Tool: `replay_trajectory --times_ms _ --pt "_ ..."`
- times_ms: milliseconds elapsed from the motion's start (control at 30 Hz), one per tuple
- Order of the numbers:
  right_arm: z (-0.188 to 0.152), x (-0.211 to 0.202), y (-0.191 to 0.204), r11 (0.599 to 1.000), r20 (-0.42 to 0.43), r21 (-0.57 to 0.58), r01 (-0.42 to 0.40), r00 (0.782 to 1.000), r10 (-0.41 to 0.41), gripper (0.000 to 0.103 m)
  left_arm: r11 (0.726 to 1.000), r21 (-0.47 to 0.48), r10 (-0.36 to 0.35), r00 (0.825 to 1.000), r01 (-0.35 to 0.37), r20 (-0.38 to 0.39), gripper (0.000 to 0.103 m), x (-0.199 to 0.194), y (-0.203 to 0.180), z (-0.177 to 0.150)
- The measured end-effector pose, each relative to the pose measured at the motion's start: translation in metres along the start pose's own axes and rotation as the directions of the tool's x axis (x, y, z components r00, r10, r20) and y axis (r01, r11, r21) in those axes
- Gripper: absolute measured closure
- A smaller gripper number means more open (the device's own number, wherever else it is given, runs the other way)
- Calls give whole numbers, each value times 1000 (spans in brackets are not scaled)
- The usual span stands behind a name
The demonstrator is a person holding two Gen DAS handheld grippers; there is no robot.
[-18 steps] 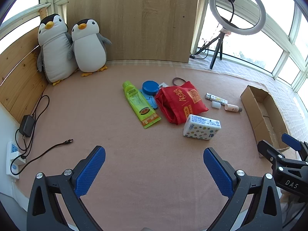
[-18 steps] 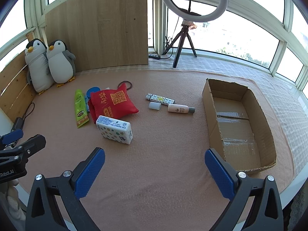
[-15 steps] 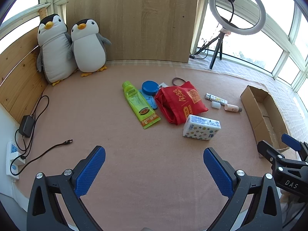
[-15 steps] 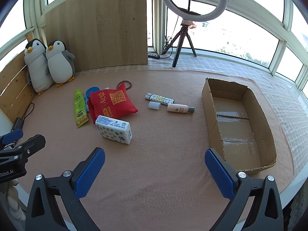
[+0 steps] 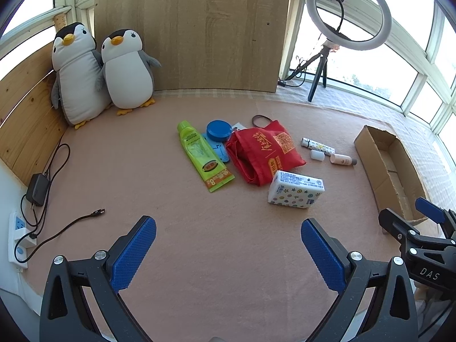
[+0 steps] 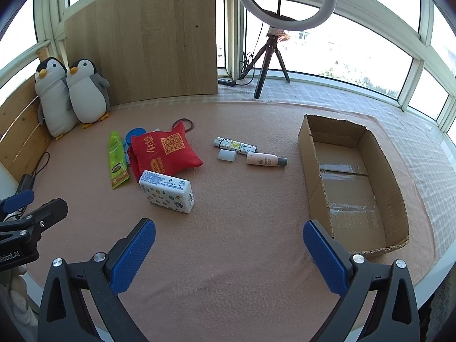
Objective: Organize objects
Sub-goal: 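Move the left tool toward the white star-patterned tissue pack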
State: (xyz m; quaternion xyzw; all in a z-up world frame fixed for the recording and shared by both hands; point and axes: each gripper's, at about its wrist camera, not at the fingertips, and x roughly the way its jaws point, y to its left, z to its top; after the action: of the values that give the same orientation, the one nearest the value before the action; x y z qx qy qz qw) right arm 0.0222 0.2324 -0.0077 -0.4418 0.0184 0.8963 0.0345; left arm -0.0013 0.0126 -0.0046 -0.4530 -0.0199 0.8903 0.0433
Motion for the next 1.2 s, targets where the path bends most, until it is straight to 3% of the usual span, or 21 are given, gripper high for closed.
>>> replay_trajectory --times_ms 1200 --pt "-4 4 -23 999 -29 40 33 999 -31 1 998 61 -25 1000 26 -8 0 28 -30 16"
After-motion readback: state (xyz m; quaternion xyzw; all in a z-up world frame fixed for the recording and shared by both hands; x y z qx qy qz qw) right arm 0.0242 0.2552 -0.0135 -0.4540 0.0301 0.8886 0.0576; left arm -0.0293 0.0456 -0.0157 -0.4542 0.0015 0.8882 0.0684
